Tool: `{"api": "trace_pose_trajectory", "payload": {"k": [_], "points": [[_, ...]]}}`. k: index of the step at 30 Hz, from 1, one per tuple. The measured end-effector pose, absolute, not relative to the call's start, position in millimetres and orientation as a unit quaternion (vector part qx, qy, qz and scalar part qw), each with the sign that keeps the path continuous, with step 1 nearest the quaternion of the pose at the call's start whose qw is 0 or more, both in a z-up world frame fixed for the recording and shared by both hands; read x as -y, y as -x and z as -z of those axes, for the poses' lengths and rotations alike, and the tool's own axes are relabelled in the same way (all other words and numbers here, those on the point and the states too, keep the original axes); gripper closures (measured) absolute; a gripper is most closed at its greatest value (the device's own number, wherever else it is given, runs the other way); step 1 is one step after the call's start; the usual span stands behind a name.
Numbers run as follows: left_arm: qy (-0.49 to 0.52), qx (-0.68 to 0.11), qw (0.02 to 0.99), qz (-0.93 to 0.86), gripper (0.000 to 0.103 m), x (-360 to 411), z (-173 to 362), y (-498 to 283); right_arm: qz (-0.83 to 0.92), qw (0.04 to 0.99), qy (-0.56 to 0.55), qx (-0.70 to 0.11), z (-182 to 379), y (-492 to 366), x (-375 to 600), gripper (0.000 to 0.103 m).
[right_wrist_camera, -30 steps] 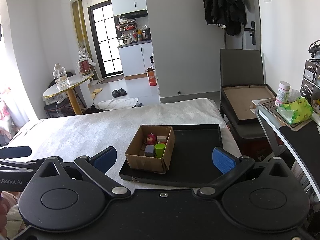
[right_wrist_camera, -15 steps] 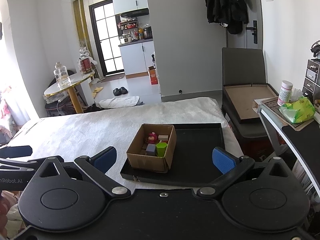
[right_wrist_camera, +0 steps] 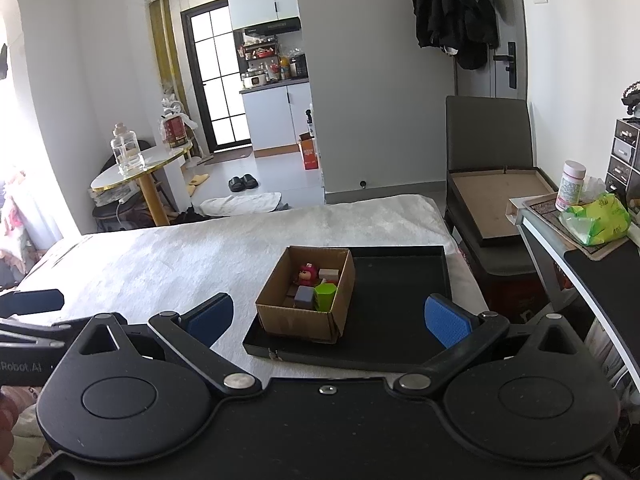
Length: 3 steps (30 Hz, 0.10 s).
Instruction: Organize rigid objects
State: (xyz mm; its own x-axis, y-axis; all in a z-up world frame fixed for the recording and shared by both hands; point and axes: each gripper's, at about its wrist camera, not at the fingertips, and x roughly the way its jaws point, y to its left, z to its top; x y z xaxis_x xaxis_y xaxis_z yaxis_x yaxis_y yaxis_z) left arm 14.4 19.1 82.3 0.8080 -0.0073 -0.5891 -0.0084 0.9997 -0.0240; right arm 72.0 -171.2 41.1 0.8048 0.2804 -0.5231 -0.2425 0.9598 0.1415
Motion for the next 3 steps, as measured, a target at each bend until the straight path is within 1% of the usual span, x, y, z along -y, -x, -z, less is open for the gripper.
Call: {"api": "trace_pose_trajectory", "payload": {"k": [3], "points": [[0.017, -0.314, 0.949, 0.0, 0.003, -21.5, -82.4, -19.0, -0.136, 0.948, -0.035, -0.285, -40.6, -74.5, 168.8, 0.0]]}}
